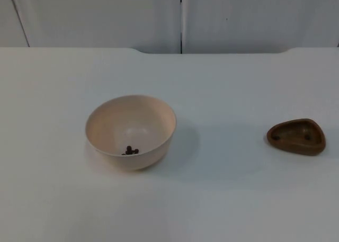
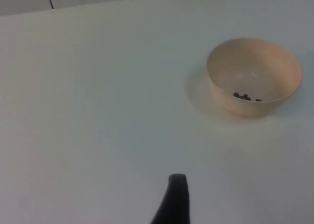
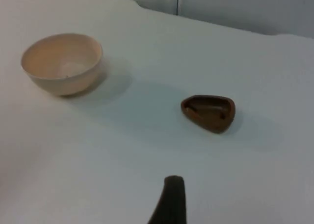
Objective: Pick up the bowl with the left hand and pour the coffee beans from the cup into the bowl with the right hand.
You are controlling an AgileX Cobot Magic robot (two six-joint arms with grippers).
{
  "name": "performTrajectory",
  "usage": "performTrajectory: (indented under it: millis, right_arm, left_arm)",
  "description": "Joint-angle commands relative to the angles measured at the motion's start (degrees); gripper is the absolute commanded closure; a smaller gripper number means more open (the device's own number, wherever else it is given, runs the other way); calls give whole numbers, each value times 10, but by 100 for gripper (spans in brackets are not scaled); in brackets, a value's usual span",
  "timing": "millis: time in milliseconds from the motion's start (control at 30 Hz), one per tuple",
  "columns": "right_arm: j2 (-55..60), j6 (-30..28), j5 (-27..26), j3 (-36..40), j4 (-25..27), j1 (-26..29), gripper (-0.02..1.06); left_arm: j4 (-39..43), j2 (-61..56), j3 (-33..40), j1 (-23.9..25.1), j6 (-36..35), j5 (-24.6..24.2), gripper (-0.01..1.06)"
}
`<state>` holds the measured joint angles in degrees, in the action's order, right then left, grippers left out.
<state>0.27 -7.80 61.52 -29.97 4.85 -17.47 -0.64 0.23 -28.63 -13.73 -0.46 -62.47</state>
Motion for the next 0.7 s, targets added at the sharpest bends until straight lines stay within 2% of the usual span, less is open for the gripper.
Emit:
performTrajectory:
  millis: [0,433,467,533,567,633,667]
  right_arm:
    - [-3,3,5,3,-17,1,35]
    - [-3,7,5,3,-18,1,35]
    - [-3,7,5,3,-18,1,35]
    - [-3,7,5,3,-18,1,29]
    - [-3,7,5,3,-18,1,29]
    - [-3,7,5,3,-18,1,19]
    - [-3,7,5,3,-18,1,12]
  left_arm:
    - [-4,-2,3,1,-1,10,32]
    - [-2,-2,3,1,-1,10,32]
    - [-2,-2,3,1,-1,10,30]
    - [-2,-2,3,1,-1,10,19]
    - [-2,-2,3,1,-1,10,19]
    - [-2,-2,3,1,-1,10,2]
    - [-2,-2,3,1,-1,10,0]
